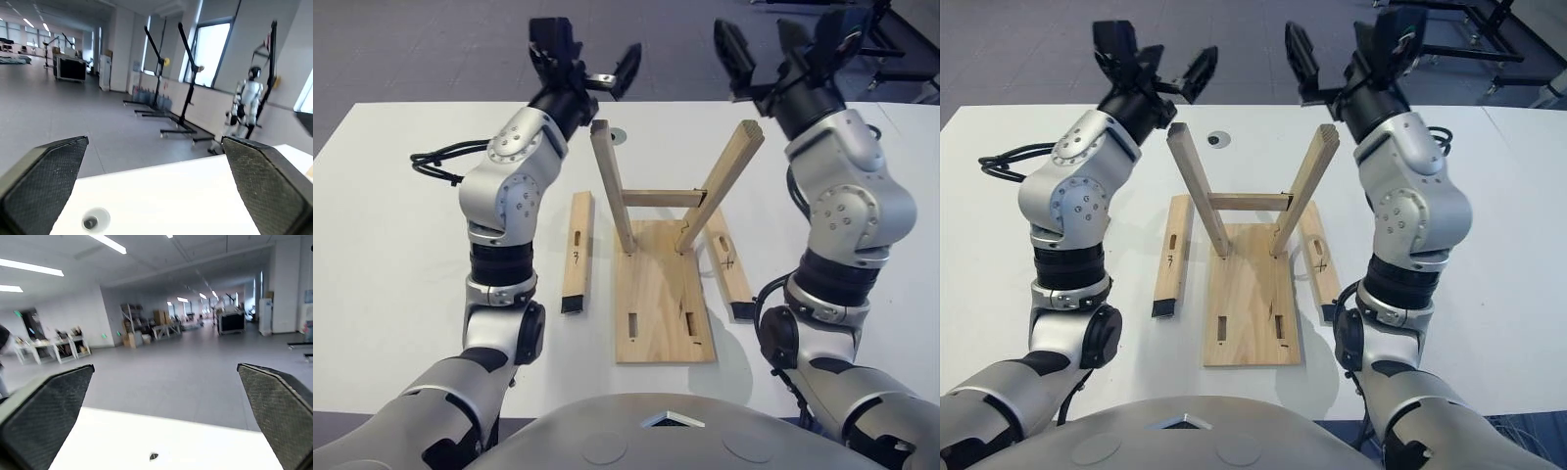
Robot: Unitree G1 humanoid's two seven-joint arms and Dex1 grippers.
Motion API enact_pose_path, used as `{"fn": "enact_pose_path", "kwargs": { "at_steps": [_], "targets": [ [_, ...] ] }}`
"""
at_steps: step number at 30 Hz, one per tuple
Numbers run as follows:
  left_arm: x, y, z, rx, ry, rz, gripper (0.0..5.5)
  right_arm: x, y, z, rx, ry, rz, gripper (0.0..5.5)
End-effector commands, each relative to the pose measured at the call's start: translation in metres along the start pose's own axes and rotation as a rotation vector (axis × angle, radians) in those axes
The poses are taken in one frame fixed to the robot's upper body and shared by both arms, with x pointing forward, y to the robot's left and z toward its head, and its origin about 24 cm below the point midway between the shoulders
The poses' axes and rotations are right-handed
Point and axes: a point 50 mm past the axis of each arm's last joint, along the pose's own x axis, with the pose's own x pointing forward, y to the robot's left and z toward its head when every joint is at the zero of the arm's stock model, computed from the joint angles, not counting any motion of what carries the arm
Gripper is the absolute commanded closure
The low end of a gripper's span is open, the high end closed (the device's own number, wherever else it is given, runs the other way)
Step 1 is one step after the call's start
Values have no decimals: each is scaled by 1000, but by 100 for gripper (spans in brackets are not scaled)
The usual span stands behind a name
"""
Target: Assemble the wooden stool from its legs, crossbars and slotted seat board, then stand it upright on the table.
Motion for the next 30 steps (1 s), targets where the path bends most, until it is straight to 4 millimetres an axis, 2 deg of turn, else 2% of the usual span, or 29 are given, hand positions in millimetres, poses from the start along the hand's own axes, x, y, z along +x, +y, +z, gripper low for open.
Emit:
{"fn": "enact_pose_path", "kwargs": {
  "at_steps": [1,3,5,8,12,14,15,18,23,26,30],
  "targets": [
    [1,1,30,-3,-133,-45,51,0,-6,22,-16,-90,17,10],
    [-3,3,32,-2,-146,-62,51,-2,-13,23,-31,-89,1,10],
    [-10,8,27,0,-121,-63,51,-7,-25,18,-46,-65,-31,10],
    [-38,29,9,39,-35,-53,51,-30,-53,3,-42,-7,-84,10],
    [-77,59,-1,158,55,-94,51,-62,-79,-6,18,-1,-23,10],
    [-87,74,-4,205,85,-81,51,-76,-93,-16,-9,61,-16,10],
    [-88,77,-4,214,80,-70,51,-81,-94,-19,-2,90,17,10],
    [-84,71,-11,177,55,-67,48,-88,-88,-27,41,133,106,25],
    [-92,63,-29,177,99,-113,120,-94,-86,-35,86,177,170,104],
    [-95,58,-37,172,112,-151,169,-91,-88,-35,75,194,179,162],
    [-90,47,-39,144,83,-185,230,-85,-84,-39,59,217,210,236]
  ]
}}
